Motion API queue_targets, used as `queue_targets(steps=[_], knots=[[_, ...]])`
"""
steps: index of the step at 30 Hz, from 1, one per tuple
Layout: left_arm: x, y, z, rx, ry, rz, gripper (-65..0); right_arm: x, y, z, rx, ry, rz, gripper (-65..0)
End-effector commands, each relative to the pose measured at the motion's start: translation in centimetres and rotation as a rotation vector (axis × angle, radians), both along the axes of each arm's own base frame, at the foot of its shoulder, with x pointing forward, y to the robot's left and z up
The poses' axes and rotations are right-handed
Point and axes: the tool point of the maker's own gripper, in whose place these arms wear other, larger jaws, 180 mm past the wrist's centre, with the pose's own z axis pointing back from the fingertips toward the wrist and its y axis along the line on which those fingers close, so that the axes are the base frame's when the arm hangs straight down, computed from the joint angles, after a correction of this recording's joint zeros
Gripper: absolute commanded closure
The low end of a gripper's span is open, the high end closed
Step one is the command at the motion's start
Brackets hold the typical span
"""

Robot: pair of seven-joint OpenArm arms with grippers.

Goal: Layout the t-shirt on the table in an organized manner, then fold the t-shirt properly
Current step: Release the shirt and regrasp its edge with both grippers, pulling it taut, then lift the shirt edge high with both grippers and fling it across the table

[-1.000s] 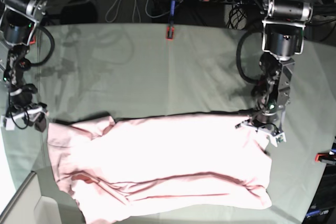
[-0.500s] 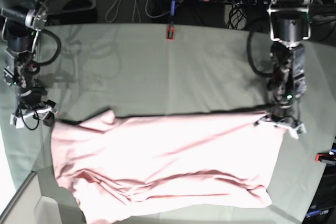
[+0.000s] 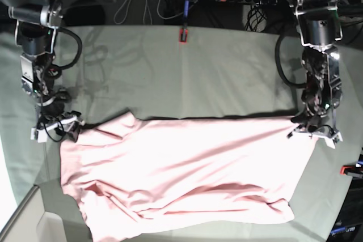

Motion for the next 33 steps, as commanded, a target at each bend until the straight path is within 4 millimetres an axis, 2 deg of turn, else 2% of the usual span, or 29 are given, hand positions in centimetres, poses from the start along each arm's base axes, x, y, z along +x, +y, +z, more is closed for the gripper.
queue_targets(steps=[1,4,7,16,19,23,27,30,33], knots=[[1.2,1.1,1.8,0.035,-0.048,0.01,0.0,0.9,0.0,1.5,-0.006,-0.051,0.01,-29.5],[1.2,1.1,1.8,0.036,-0.048,0.01,0.0,0.5,1.3,3.0,-0.011,-0.107,0.077,-29.5],[1.2,0.9,1.8,0.034,-0.049,0.01,0.0,0.2,2.9,3.3,0.006,-0.13,0.103,-29.5],[1.2,0.9,1.7,0.033,-0.049,0.01,0.0,0.2,3.3,2.9,0.018,-0.121,0.101,-28.5],[1.2,1.0,1.8,0.036,-0.049,0.01,0.0,0.9,3.3,3.4,0.018,-0.135,0.102,-20.6],[1.2,1.1,1.8,0.037,-0.047,0.011,0.0,1.7,3.2,3.8,0.021,-0.142,0.096,0.0],[1.4,1.1,2.2,0.04,-0.058,0.009,0.0,1.7,3.1,3.7,0.015,-0.111,0.114,0.0],[1.9,1.3,3.6,0.047,-0.093,0.011,0.0,1.1,1.7,5.0,-0.046,-0.122,0.133,0.0],[1.8,2.1,6.0,0.059,-0.148,0.024,0.0,-0.3,1.9,7.7,-0.125,-0.186,0.182,0.0]])
